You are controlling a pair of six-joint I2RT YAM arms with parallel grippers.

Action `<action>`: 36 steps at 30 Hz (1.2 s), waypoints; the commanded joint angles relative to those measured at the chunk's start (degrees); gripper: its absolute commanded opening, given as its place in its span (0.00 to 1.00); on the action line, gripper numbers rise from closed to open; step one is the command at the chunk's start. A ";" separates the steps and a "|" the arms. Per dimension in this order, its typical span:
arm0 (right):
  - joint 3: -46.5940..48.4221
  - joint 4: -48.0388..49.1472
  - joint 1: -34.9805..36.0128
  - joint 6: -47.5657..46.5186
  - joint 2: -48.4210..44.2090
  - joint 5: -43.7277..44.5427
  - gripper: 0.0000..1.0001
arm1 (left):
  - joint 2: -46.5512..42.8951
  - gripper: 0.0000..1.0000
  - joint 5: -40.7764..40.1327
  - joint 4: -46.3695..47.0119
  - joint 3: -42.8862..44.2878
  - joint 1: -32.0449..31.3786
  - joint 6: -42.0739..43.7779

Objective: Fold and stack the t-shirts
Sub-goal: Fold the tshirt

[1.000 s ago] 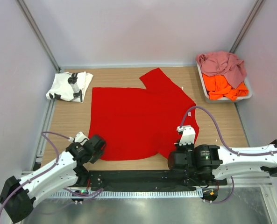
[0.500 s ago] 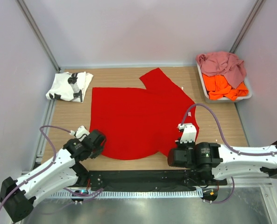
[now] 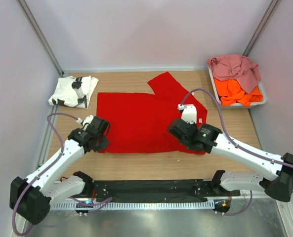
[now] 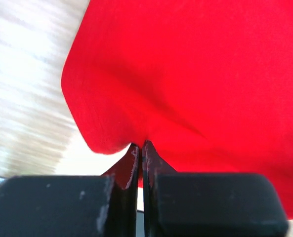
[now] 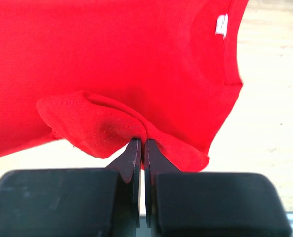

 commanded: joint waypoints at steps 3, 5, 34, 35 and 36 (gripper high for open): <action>3.07 9.83 -8.19 -13.16 5.02 -2.68 0.01 | 6.56 0.00 4.17 5.31 5.14 5.08 12.10; 3.86 11.59 -9.87 -16.32 6.08 -3.29 0.01 | 10.07 0.00 6.02 6.63 6.38 7.10 14.65; 22.41 18.63 -27.55 -29.34 33.17 1.71 0.88 | 29.17 0.85 7.43 4.09 25.12 14.58 20.55; 21.27 18.80 -27.55 -27.42 31.94 1.97 0.90 | 25.59 0.85 7.69 4.44 21.97 14.58 19.68; 18.39 19.24 -27.72 -26.36 30.71 2.24 0.92 | 23.81 0.86 7.87 5.57 20.20 14.58 19.23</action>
